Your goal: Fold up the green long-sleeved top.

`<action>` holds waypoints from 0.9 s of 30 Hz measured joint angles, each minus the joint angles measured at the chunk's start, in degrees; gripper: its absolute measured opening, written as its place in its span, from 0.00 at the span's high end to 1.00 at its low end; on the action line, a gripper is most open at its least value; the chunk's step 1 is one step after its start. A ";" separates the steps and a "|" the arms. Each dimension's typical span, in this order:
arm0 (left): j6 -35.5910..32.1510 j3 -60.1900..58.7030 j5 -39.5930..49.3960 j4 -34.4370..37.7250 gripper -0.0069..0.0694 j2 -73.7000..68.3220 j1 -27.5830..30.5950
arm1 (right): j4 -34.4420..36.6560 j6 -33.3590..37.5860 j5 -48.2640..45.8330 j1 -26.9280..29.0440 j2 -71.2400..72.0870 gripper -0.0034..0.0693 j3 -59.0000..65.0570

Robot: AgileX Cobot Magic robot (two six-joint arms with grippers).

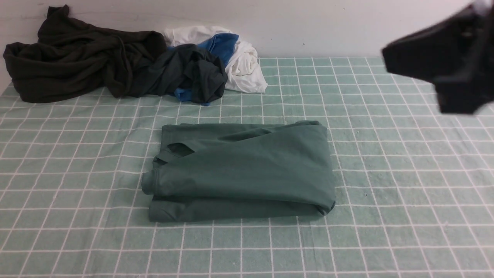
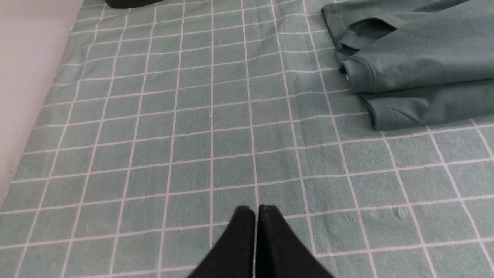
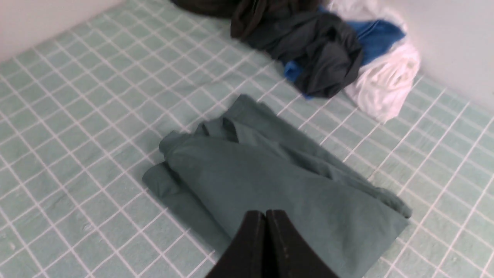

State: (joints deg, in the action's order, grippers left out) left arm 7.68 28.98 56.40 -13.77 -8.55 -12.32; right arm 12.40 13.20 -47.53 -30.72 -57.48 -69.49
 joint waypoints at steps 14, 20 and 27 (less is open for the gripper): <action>0.01 0.00 0.00 0.00 0.91 0.00 0.00 | -2.31 -1.04 6.63 0.00 21.53 0.97 22.48; 0.01 0.00 0.00 -0.06 0.91 0.00 0.00 | -1.90 -1.04 6.57 0.00 21.53 0.97 22.81; 0.01 0.00 0.05 -0.19 0.91 0.00 0.00 | -1.83 -1.30 14.47 0.00 22.06 0.97 27.64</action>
State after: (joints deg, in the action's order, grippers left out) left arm 7.70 28.98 56.45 -13.96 -8.55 -12.32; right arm 10.57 11.90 -33.07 -30.72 -35.42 -41.85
